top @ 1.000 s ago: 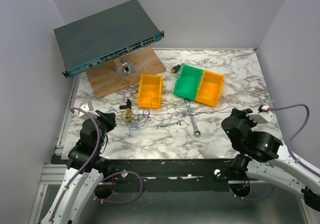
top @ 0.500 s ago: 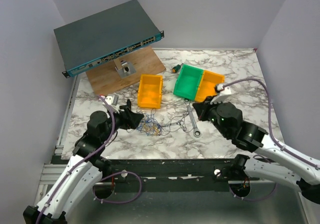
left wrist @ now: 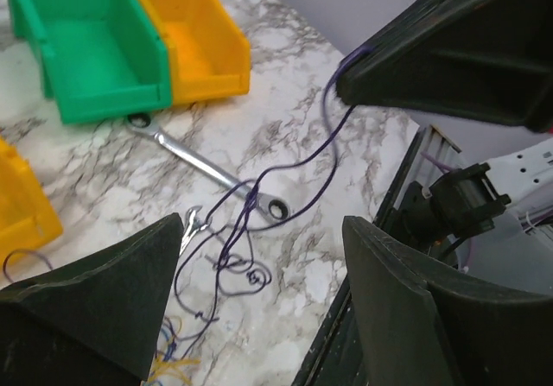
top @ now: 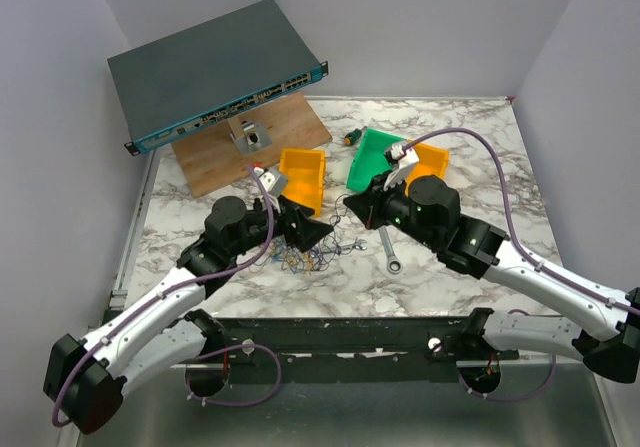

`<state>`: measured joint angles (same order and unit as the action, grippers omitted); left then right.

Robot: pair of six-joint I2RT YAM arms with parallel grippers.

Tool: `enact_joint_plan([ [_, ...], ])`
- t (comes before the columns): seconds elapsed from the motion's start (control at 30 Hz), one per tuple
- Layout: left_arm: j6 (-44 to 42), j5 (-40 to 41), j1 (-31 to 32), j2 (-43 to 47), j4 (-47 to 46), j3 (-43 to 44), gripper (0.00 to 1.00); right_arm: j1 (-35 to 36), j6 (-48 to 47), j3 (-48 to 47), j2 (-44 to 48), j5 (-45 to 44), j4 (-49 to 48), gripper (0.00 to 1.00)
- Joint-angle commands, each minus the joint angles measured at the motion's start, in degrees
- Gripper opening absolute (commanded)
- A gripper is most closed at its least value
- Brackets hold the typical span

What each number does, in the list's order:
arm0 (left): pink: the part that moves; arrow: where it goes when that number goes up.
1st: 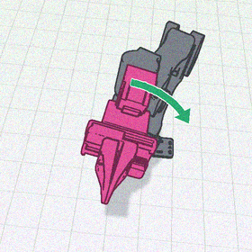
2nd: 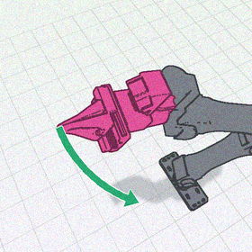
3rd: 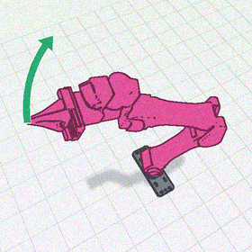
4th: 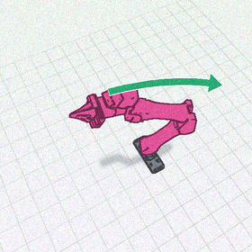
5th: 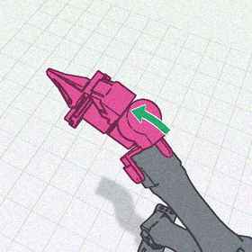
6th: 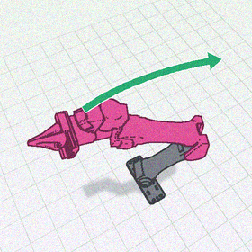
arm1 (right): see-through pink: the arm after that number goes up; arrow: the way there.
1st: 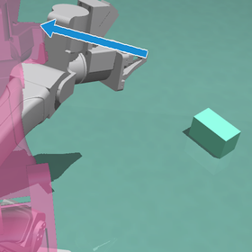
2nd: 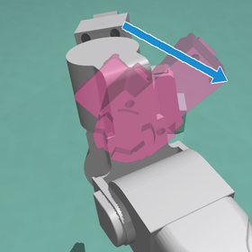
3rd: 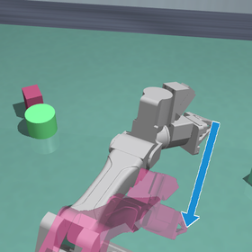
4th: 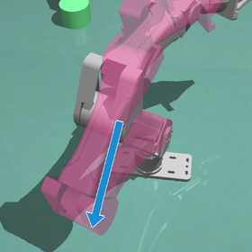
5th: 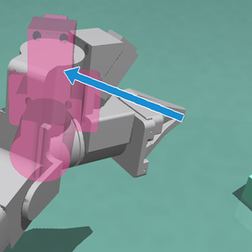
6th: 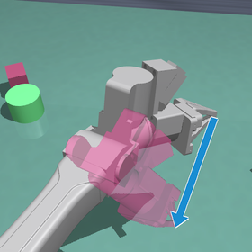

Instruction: Untangle the cables

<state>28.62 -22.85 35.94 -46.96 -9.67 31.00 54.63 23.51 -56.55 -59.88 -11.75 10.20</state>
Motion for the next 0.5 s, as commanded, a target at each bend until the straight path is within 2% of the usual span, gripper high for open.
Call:
enact_joint_plan([
  [0.0,-3.2,-4.5,2.6,-4.4,-7.5,5.2,0.75,-0.3,-0.3,-2.2,-1.5,3.4,-1.2,0.01],
  [0.1,-4.0,-4.2,3.8,-7.2,-7.6,7.0,0.73,-0.2,0.1,-2.0,-1.8,3.7,-1.5,0.01],
  [0.2,-4.3,-4.1,3.9,-9.0,-7.8,8.3,0.63,-0.3,0.4,-1.7,-1.8,4.0,-1.6,0.01],
  [0.27,-4.5,-3.5,3.9,-10.1,-7.4,9.1,0.48,-0.2,0.5,-1.5,-1.6,4.0,-1.5,0.01],
  [0.33,-4.5,-1.3,3.9,-11.0,-5.6,10.2,0.22,-0.2,0.5,-1.2,-1.3,3.9,-1.5,0.01],
  [0.37,-4.5,-0.3,3.9,-11.3,-4.8,10.6,0.03,-0.2,0.5,-1.0,-1.1,3.8,-1.6,0.01],
  [0.4,-4.5,1.2,3.9,-11.5,-4.0,10.9,0.0,-0.2,0.5,-0.7,-0.8,3.6,-1.6,0.01],
  [0.47,-4.7,3.0,3.8,-11.4,-3.1,11.3,0.0,-0.2,0.3,0.4,0.0,3.1,-1.7,0.01],
])
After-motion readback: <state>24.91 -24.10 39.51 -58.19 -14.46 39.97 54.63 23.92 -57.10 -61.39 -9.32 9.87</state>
